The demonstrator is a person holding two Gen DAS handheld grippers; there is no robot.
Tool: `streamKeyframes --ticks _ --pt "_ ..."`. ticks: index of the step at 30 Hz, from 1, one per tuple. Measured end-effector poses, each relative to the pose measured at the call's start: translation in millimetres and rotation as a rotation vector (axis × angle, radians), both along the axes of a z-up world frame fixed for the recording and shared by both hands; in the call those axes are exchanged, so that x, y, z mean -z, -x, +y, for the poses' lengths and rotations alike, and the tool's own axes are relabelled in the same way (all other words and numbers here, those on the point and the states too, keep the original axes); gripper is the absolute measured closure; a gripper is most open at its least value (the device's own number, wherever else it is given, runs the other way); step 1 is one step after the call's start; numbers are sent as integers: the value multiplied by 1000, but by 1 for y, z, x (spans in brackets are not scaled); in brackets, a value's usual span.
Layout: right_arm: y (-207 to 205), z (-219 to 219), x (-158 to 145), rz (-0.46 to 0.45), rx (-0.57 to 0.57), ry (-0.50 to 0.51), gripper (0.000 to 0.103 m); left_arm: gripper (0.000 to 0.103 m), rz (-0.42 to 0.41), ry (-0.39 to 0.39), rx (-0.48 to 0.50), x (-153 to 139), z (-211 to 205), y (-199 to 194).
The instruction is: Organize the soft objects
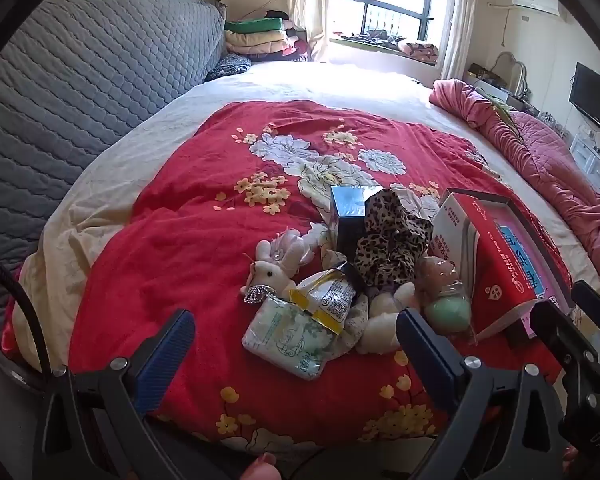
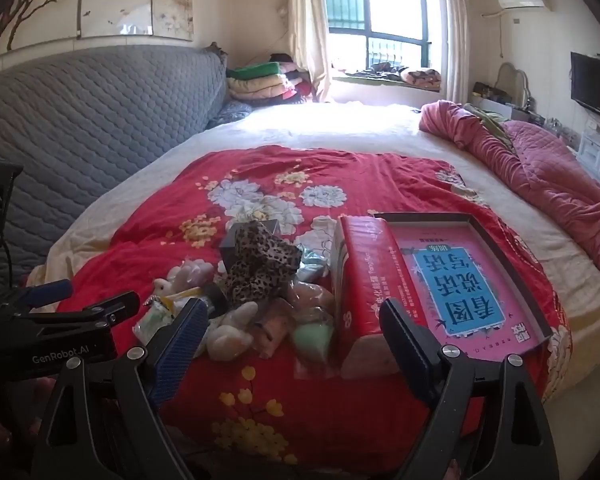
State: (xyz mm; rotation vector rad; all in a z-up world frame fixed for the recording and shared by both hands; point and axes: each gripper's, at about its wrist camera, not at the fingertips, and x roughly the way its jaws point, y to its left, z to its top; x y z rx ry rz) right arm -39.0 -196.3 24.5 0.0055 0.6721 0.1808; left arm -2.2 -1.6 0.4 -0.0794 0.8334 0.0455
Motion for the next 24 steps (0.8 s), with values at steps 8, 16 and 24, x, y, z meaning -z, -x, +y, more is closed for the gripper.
streamKeyframes --ticks 8,16,24 --pt "-5 1 5 41 11 14 15 2 38 10 1 3 -1 -5" --pt "-6 -2 6 46 22 16 15 2 25 -3 16 3 -6 -4" --pt "-5 -4 6 52 31 17 15 2 26 -4 21 2 -9 -1"
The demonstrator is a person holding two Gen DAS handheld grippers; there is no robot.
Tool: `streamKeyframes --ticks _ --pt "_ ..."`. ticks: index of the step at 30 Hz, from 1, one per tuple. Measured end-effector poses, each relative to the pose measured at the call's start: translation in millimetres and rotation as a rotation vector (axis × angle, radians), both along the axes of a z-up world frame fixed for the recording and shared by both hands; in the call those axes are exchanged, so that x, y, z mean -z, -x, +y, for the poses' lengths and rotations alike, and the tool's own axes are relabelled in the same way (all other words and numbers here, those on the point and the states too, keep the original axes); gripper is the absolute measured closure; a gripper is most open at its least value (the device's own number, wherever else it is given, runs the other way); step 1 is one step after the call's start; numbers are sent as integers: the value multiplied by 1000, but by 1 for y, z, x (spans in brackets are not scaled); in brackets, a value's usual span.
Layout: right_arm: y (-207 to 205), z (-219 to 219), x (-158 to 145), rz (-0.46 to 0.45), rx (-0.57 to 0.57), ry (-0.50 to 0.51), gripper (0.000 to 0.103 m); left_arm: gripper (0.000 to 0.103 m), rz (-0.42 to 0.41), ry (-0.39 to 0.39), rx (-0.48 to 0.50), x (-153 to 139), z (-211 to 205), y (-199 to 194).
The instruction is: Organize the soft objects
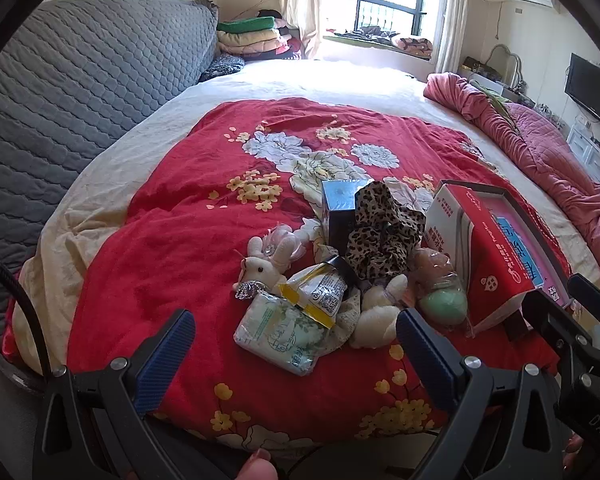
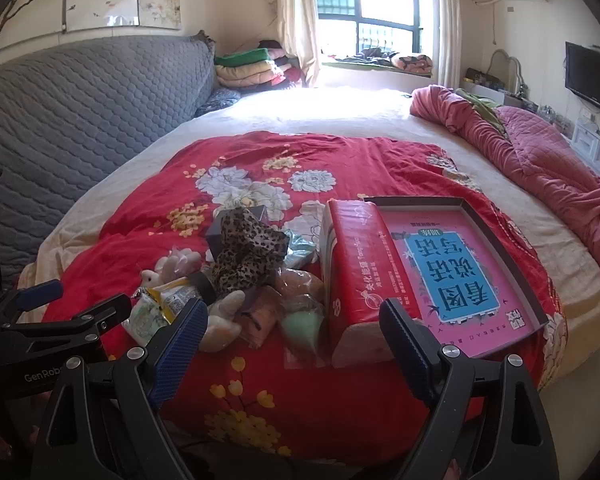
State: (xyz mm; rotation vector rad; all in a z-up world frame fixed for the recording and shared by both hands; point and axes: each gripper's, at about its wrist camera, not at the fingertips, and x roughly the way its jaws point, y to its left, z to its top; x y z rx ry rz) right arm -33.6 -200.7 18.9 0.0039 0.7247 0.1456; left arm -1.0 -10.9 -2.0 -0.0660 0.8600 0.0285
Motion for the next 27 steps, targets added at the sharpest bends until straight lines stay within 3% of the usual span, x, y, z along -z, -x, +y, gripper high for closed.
streamKeyframes --ticks 27 --pt "0 3 1 1 -5 8 15 2 -1 3 -5 -1 3 1"
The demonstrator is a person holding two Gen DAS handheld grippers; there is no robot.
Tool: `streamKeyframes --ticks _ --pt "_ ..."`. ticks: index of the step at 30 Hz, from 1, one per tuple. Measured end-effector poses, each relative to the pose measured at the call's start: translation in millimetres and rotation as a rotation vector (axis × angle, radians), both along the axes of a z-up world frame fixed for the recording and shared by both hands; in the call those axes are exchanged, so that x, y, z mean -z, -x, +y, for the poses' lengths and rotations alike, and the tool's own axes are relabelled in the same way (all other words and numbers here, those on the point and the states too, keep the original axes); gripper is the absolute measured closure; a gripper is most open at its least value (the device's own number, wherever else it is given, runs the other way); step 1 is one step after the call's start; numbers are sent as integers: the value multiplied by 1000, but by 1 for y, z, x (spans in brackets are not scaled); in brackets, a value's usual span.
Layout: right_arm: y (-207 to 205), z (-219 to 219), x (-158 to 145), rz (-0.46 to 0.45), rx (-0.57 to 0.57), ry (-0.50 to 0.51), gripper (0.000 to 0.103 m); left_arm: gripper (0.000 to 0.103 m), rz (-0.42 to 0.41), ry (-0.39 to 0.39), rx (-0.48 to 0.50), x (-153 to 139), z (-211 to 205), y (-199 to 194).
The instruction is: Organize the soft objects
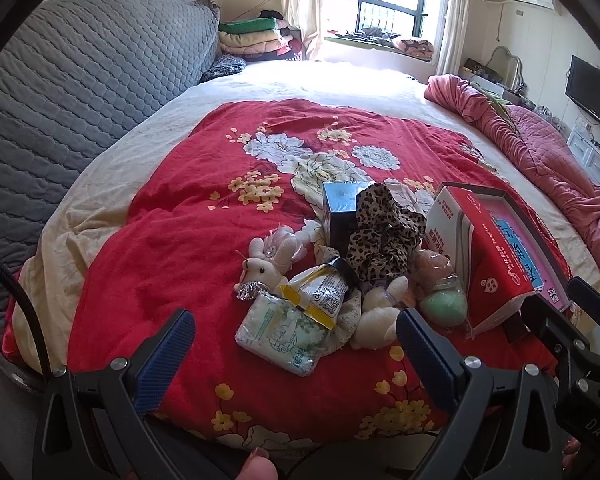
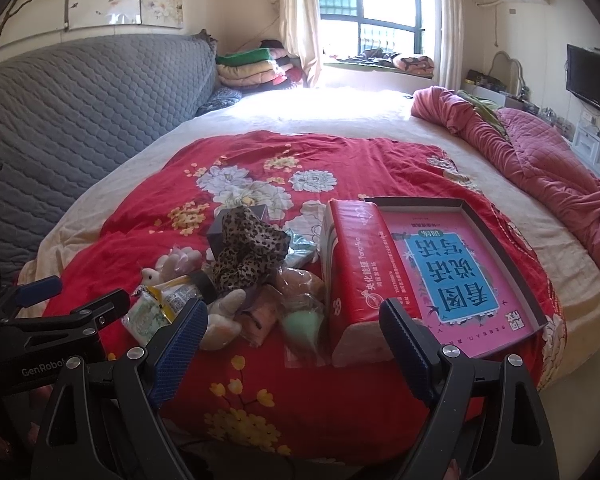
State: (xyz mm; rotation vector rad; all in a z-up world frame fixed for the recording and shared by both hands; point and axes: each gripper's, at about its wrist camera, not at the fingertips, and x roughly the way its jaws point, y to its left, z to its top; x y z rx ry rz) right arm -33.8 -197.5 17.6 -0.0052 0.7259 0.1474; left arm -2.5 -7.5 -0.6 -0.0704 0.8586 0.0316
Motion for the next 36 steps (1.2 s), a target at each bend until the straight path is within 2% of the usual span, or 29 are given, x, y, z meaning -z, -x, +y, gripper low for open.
streamKeyframes --ticks 9,22,29,36 --pt "-2 -2 1 11 -5 -10 15 2 5 -4 6 1 -3 -2" --pt "-3 -1 1 4 -15 -10 15 2 10 32 -2 5 8 -3" --pt "-5 2 4 4 -32 -17 15 2 44 74 -23 16 21 -8" --pt "-11 3 8 6 -45 -22 15 2 90 146 -43 31 37 -14"
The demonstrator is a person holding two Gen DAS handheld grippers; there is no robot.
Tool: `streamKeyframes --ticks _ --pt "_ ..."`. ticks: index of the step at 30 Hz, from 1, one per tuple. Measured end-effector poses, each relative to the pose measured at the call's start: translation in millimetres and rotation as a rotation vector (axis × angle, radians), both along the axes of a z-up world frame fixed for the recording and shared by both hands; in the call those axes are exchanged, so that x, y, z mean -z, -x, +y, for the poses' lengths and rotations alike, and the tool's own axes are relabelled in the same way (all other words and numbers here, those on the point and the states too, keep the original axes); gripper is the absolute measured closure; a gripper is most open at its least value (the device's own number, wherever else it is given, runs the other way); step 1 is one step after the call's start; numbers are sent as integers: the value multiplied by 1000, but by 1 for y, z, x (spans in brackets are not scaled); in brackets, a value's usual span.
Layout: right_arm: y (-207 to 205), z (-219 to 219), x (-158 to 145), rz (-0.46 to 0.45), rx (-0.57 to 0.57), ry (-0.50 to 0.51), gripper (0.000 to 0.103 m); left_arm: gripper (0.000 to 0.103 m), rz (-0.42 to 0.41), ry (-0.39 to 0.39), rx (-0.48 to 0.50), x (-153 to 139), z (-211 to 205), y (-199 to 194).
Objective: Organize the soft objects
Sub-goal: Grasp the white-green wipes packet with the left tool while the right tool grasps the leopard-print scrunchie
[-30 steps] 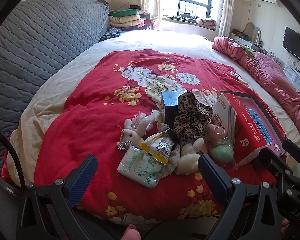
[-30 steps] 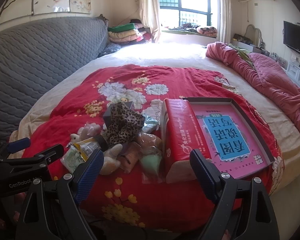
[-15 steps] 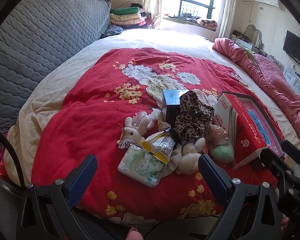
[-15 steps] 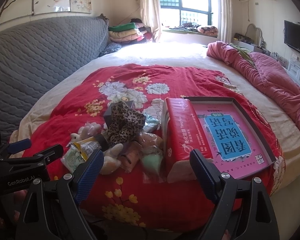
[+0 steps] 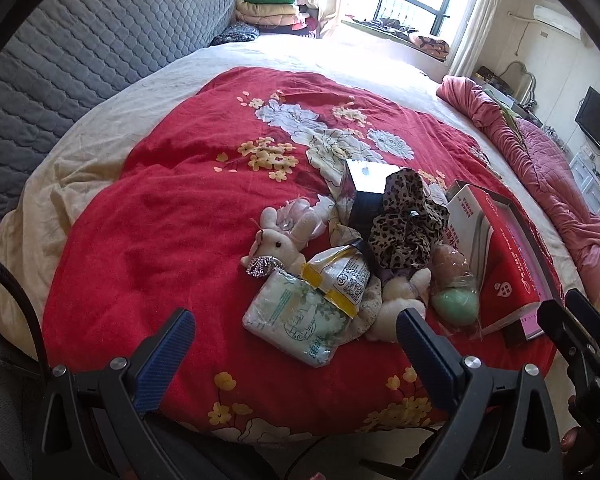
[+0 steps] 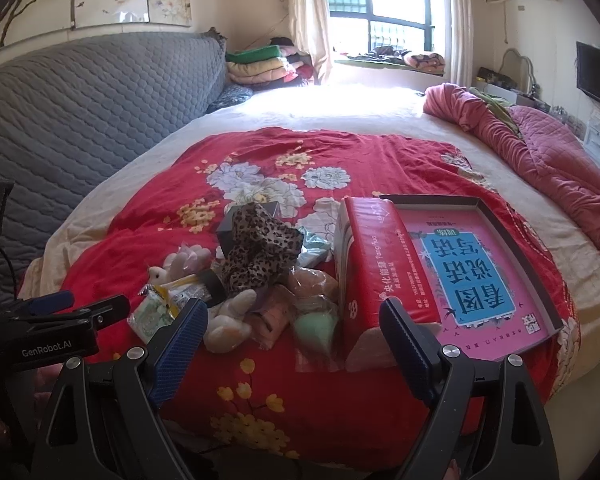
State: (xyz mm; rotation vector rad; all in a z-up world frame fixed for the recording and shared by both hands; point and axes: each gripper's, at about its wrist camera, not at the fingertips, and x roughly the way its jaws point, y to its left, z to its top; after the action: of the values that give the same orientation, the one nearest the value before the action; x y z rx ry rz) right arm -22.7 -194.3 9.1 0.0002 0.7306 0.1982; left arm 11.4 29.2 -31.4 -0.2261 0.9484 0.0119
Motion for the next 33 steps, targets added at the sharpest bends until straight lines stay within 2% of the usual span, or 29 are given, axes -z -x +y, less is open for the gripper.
streamKeyframes --ticks 12,22,27,33 --pt "-25 11 6 -10 -35 14 15 2 47 43 -43 17 23 -13" --pt "-54 18 15 -1 -49 42 15 2 177 100 -45 55 35 -29" --pt "-75 18 17 9 -49 33 15 2 212 120 6 70 30 -38" --pt "-90 17 20 6 -33 47 15 2 180 85 88 67 13 -40"
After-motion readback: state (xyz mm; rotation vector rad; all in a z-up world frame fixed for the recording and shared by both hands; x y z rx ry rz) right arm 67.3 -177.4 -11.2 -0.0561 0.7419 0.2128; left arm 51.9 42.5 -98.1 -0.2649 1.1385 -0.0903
